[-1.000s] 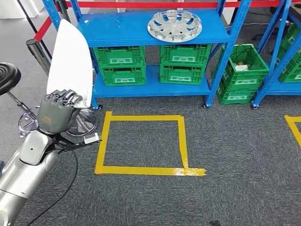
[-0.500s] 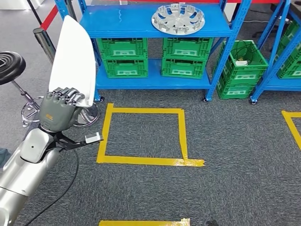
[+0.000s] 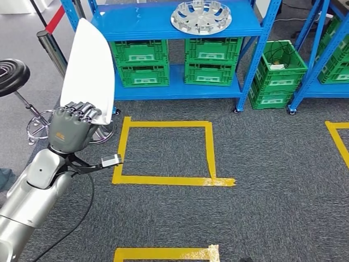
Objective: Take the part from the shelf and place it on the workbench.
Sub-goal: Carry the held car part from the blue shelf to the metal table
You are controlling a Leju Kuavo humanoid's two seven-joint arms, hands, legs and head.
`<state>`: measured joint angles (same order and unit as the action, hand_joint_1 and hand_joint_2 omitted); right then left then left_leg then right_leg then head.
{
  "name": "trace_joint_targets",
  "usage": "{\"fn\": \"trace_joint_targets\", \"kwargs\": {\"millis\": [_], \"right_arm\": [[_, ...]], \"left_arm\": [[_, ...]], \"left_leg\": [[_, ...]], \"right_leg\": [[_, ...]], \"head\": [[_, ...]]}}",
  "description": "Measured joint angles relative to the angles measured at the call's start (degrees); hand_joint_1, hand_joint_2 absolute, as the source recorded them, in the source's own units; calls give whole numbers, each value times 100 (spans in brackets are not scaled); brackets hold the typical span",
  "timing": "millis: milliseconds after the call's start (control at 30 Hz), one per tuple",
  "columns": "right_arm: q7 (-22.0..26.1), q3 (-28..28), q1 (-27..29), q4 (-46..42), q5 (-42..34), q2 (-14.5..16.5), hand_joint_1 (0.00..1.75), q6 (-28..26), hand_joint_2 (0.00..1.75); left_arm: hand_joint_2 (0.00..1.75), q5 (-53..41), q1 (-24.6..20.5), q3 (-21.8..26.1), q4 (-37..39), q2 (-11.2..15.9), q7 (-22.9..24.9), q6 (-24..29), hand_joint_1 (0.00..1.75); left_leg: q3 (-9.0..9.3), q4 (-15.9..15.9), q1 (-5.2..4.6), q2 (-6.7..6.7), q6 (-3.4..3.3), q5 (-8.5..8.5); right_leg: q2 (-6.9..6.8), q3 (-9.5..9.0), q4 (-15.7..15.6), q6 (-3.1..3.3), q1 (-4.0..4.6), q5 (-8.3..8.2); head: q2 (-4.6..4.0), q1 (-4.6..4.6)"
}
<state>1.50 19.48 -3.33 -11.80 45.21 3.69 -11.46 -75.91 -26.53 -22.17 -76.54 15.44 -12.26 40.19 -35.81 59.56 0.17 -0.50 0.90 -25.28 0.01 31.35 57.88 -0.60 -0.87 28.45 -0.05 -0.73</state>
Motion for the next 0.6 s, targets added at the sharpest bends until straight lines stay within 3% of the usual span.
{"fn": "trace_joint_targets", "kwargs": {"millis": [100, 133, 167, 200, 267, 333, 400, 467, 533, 600], "right_arm": [[-39, 2, -7, -1, 56, -2, 0, -84, 0], [-61, 1, -4, -1, 81, -1, 0, -115, 0], [-82, 1, 4, 0, 104, -1, 0, -143, 0], [-106, -1, 12, 0, 129, -1, 0, -169, 0], [-129, -3, 19, 0, 158, -1, 0, -201, 0], [-140, -5, 20, 0, 172, -2, 0, -213, 0], [-143, -5, 23, 0, 184, -1, 0, -212, 0], [-145, -6, 19, -1, 200, -6, 0, -209, 0], [-148, -8, 10, -1, 214, -16, 0, -201, 0], [-149, -10, 17, 0, 224, -24, 0, -190, 0]], "left_arm": [[175, 6, 14, 5, 0, 15, -1, -1, 175], [175, 6, 26, 8, 0, 21, -1, -1, 175], [175, 5, 38, 11, 0, 25, -2, -2, 175], [175, 1, 46, 17, 0, 29, -2, -2, 175], [175, -10, 48, 39, -2, 33, -2, -1, 175], [175, -18, 36, 64, -5, 36, -2, 1, 175], [175, -20, 36, 86, -8, 42, -2, 1, 175], [175, -22, 53, 107, -9, 58, -2, 2, 175], [175, -22, 49, 121, -10, 69, -2, 3, 175], [175, -22, 50, 123, -10, 69, -2, 3, 175]], "left_leg": [[-376, 997, 20, 5, 73, -592], [-490, 1319, 24, 5, 83, -717], [-528, 1470, 24, 5, 80, -740], [-460, 1391, 22, 3, 64, -652], [-79, 704, 0, -67, -7, -304], [245, 54, -59, -226, -87, -107], [292, -128, -101, -260, -137, -110], [267, -177, -80, -151, -186, -72], [251, -226, -43, -56, -244, -13], [213, -232, -32, 41, -280, 21]], "right_leg": [[-22, 45, -4, 76, -2, -52], [-40, 60, -2, 88, 4, -61], [-64, 71, 0, 94, 10, -67], [-96, 75, 2, 96, 18, -70], [-169, 67, 5, 94, 31, -70], [-260, 76, 19, 64, 66, -65], [-368, 100, 28, 19, 92, -67], [-430, 119, 43, -31, 95, -36], [-281, 252, 319, -83, 86, 185], [-82, 570, 1030, -112, 67, 568]], "head": [[-1, 26], [-1, 27], [-1, 28], [0, 29], [1, 29], [1, 30], [1, 30], [0, 27], [0, 19], [1, 16]]}}
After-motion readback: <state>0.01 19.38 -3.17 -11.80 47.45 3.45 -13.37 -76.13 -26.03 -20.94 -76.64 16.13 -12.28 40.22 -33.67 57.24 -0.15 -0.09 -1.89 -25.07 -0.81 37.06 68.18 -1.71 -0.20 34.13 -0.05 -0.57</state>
